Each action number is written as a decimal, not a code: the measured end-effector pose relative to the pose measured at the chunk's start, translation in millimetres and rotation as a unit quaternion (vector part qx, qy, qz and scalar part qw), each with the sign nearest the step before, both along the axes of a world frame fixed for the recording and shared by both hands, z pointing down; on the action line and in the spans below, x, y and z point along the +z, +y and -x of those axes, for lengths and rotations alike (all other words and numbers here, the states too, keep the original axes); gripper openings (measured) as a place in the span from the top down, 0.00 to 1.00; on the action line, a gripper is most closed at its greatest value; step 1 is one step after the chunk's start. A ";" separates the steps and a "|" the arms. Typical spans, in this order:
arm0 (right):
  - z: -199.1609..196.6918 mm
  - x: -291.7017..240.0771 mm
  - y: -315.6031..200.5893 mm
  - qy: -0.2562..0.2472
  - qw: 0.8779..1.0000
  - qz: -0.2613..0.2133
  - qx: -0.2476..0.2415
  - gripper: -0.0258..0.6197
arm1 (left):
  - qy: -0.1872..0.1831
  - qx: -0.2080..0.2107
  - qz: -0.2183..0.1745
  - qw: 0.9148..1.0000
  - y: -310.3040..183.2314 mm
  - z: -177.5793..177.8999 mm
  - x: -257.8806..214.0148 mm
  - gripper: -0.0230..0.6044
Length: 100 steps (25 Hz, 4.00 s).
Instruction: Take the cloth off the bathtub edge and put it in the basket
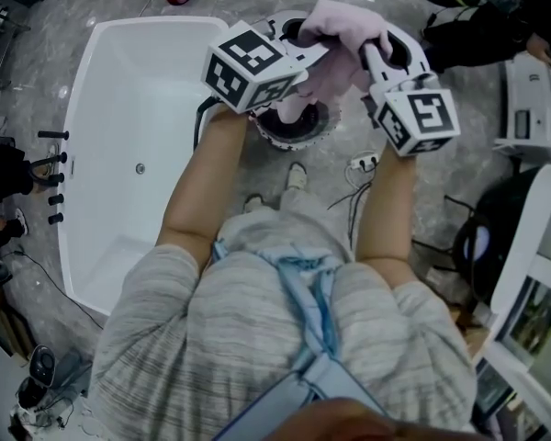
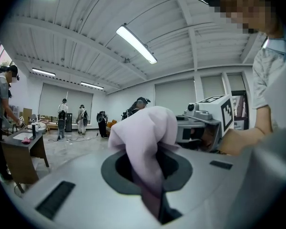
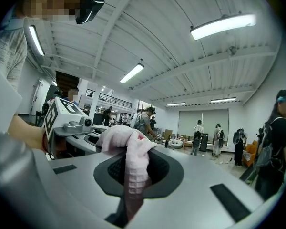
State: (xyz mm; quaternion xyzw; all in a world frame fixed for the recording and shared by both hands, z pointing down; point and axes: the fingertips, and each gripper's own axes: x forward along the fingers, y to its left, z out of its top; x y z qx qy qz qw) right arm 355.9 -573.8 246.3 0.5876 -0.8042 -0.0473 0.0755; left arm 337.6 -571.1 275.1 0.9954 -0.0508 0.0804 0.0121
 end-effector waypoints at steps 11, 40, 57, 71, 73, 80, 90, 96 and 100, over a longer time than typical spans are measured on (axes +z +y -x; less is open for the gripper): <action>-21.8 66.0 -24.9 -0.012 0.997 0.074 0.009 0.92 | -0.043 0.000 0.049 0.998 -20.7 -18.5 64.1 0.90; -36.2 245.8 -44.6 0.100 0.945 0.312 0.004 0.92 | -0.266 -0.006 0.094 0.959 -38.8 -13.2 246.6 0.90; -62.0 294.2 -20.3 0.138 0.900 0.414 0.013 0.82 | -0.413 -0.025 0.055 0.909 -43.7 14.3 307.8 0.83; -65.7 270.2 -23.5 0.021 0.939 0.344 0.011 0.82 | -0.335 -0.049 0.086 0.937 -41.3 11.3 281.3 0.83; -63.3 262.8 -22.9 0.005 0.943 0.333 0.003 0.82 | -0.314 -0.055 0.089 0.944 -41.5 10.4 271.2 0.83; -41.4 234.2 -23.6 -0.048 0.952 0.298 -0.057 0.82 | -0.196 -0.077 0.104 0.972 -45.9 9.4 224.6 0.83; -14.5 193.2 -5.6 -0.077 0.966 0.222 -0.106 0.82 | -0.077 -0.079 0.116 0.987 -30.4 30.1 172.8 0.83; -0.7 158.2 8.3 -0.125 0.972 0.167 -0.113 0.82 | -0.032 -0.082 0.106 0.990 -16.8 42.8 144.8 0.83; 15.3 144.8 11.7 -0.134 0.973 0.142 -0.123 0.82 | -0.016 -0.077 0.091 0.993 -9.8 49.7 131.6 0.91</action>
